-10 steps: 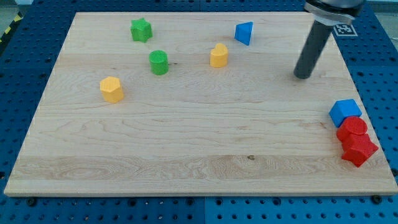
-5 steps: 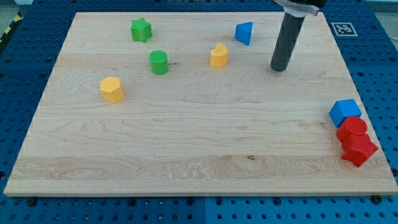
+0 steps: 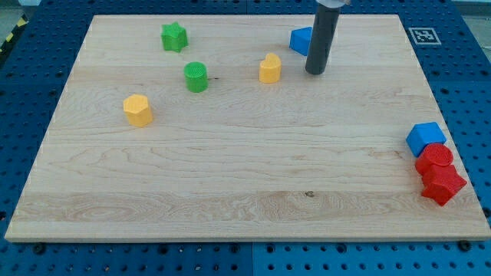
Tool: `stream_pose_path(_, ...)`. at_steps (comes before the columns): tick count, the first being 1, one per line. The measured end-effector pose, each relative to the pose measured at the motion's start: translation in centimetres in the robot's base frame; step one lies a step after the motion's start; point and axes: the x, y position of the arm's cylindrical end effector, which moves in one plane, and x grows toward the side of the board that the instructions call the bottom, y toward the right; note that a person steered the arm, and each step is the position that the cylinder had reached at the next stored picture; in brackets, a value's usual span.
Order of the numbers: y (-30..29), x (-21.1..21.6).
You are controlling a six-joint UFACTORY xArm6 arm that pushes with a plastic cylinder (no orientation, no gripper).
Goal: Slide the blue triangle slightly towards the right of the board
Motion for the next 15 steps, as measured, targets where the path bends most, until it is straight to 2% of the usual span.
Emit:
stream_pose_path(2,-7.6,-1.7)
stream_pose_path(3,-9.3,-4.8)
stream_pose_path(4,-9.4,-6.0)
stream_pose_path(5,-8.9,-6.1)
stream_pose_path(7,-4.0,-6.1)
stream_pose_path(10,-3.8,-5.9)
stream_pose_path(12,0.0,-5.9)
stream_pose_path(15,0.7,-6.7)
